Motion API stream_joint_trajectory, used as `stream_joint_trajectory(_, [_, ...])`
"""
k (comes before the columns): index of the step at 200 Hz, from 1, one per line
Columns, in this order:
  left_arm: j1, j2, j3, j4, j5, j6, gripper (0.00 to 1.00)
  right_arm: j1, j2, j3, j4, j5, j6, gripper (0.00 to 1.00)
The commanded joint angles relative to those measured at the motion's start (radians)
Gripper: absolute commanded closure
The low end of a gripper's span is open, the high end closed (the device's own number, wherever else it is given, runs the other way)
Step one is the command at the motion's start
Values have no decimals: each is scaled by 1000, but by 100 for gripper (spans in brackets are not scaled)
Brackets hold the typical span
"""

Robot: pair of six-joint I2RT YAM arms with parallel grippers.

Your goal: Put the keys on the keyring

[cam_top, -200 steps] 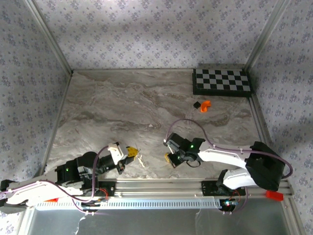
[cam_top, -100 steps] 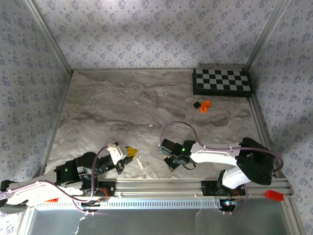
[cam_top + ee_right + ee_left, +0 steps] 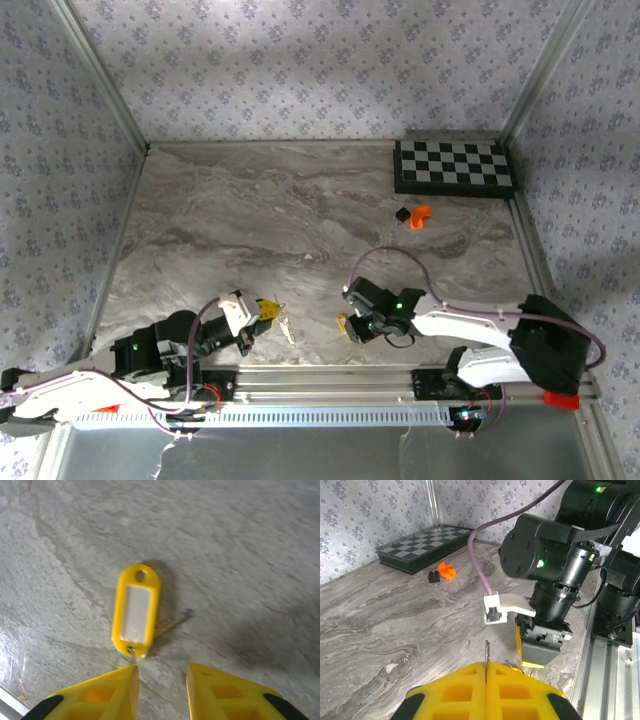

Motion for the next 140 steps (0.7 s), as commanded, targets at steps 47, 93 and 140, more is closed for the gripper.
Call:
stream_joint_trajectory(47, [5, -13, 15, 20, -7, -10, 100, -130, -92, -75, 119, -228, 36, 64])
stream_joint_trajectory(93, [5, -17, 12, 15, -6, -16, 100, -161, -5, 10, 58, -310, -19, 62])
stream_joint_trajectory(140, [5, -21, 0, 23, -7, -10, 100, -169, 79, 110, -54, -343, -78, 63])
